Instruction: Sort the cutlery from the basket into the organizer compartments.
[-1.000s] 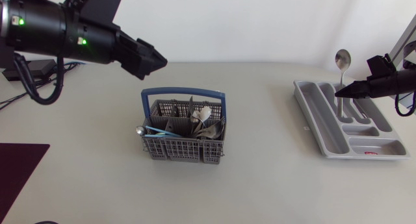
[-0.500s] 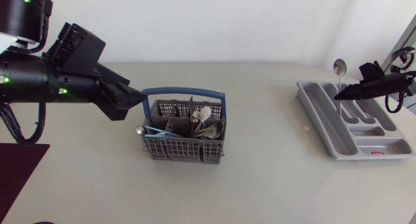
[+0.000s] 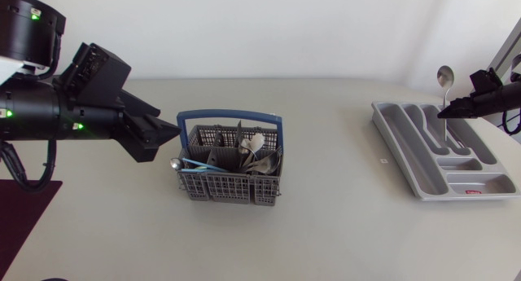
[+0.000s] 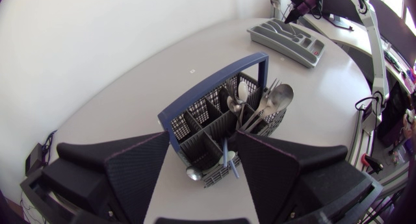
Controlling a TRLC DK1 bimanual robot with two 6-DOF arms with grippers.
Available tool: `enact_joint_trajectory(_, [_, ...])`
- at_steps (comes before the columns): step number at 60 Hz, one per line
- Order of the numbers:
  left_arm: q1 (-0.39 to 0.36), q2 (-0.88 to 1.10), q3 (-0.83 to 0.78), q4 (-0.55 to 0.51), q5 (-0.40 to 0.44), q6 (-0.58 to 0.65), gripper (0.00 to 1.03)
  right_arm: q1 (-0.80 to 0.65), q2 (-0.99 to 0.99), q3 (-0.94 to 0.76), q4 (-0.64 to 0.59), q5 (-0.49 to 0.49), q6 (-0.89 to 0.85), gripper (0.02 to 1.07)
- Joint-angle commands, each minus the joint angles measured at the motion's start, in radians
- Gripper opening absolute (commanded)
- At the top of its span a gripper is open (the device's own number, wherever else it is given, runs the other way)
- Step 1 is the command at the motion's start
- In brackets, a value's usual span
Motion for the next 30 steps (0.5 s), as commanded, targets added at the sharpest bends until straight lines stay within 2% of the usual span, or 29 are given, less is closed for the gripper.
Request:
enact_joint_trajectory(1, [0.002, -0.02, -0.029, 0.005, 0.013, 0.019, 0.7, 0.002, 0.07, 0.008, -0.019, 0.016, 0.003, 0.09])
enact_joint_trajectory(30, [0.004, -0.044, -0.071, 0.005, 0.013, 0.019, 0.7, 0.062, 0.122, -0.03, 0.005, 0.062, 0.074, 0.09])
